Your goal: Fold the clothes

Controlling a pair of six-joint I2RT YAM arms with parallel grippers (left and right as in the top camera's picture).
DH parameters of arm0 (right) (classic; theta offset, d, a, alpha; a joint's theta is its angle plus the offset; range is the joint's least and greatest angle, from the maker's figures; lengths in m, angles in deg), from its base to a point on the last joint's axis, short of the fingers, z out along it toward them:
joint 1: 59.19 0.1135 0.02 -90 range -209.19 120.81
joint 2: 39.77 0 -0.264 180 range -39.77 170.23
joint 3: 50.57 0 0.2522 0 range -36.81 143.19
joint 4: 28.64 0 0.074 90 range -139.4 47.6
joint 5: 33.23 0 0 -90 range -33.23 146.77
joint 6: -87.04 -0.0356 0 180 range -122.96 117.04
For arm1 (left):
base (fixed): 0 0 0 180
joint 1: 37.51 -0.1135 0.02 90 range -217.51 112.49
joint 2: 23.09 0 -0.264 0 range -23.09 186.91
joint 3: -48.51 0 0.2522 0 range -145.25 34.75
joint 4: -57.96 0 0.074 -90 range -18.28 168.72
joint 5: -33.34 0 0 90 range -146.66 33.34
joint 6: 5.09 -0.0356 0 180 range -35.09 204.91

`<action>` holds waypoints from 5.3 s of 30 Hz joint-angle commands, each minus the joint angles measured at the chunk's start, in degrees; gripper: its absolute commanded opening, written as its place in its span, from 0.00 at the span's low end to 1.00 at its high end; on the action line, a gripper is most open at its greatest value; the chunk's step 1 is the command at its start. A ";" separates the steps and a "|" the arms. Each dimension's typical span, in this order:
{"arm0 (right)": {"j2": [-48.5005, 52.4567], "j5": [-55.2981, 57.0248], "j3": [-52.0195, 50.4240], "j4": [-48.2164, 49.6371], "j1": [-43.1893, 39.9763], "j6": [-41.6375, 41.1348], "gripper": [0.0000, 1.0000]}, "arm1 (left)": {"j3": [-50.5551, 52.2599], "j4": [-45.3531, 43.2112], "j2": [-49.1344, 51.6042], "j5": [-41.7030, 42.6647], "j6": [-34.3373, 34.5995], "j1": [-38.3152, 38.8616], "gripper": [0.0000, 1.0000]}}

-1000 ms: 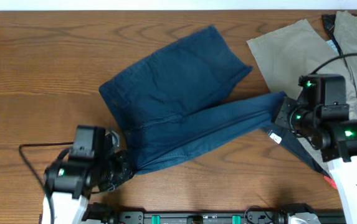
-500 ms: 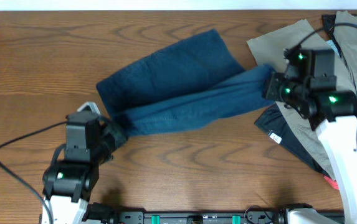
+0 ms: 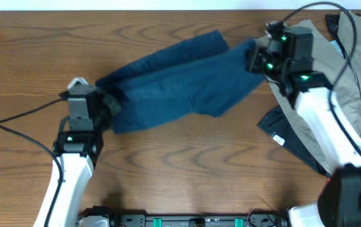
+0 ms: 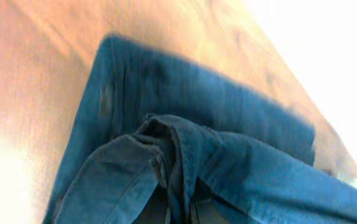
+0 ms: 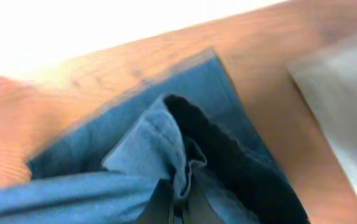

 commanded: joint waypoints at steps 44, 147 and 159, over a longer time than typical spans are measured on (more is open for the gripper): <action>24.68 14.32 1.11 -11.43 9.51 -0.44 0.45 | -0.57 12.55 20.94 11.30 -11.91 -6.82 0.98; 7.65 11.63 4.81 -31.12 22.53 8.61 0.35 | -11.78 27.19 -2.69 31.21 -21.68 -1.66 0.06; 12.09 17.88 -1.92 -36.79 11.74 10.69 0.29 | -11.78 26.62 -2.49 31.26 -21.57 0.44 0.06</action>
